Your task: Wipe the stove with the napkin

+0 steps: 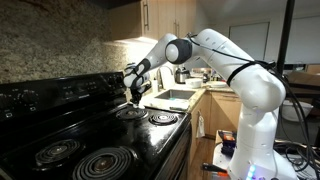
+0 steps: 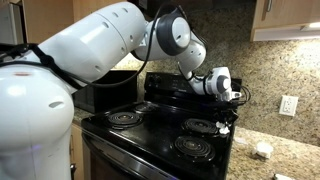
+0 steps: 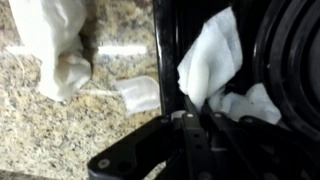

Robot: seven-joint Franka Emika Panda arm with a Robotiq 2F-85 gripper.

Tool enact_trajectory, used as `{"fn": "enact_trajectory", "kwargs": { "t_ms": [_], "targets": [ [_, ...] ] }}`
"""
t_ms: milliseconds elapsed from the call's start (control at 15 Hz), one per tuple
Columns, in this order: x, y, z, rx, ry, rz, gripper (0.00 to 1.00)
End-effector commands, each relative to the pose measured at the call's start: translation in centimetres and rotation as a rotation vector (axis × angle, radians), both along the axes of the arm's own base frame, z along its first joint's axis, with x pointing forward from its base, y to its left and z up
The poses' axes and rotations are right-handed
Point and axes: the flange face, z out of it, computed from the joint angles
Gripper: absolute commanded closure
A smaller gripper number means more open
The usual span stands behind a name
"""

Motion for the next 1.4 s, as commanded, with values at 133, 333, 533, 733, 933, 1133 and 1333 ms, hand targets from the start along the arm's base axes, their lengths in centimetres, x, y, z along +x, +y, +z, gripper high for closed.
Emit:
{"fn": "enact_trajectory", "kwargs": {
  "t_ms": [133, 333, 533, 733, 933, 1133, 1333],
  "targets": [
    [3.2, 0.0, -1.5, -0.030, -0.196, -0.007, 0.92],
    [2.0, 0.0, -1.4, 0.090, -0.200, -0.048, 0.92],
    [1.3, 0.6, -1.6, 0.191, -0.213, -0.075, 0.92],
    [1.0, 1.9, -2.0, 0.273, -0.216, -0.069, 0.92],
    [0.9, 3.9, -1.8, 0.337, -0.216, -0.041, 0.92],
    [0.8, 6.0, -1.8, 0.368, -0.208, -0.004, 0.92],
    [1.2, 8.2, -1.9, 0.383, -0.215, 0.039, 0.92]
  ]
}}
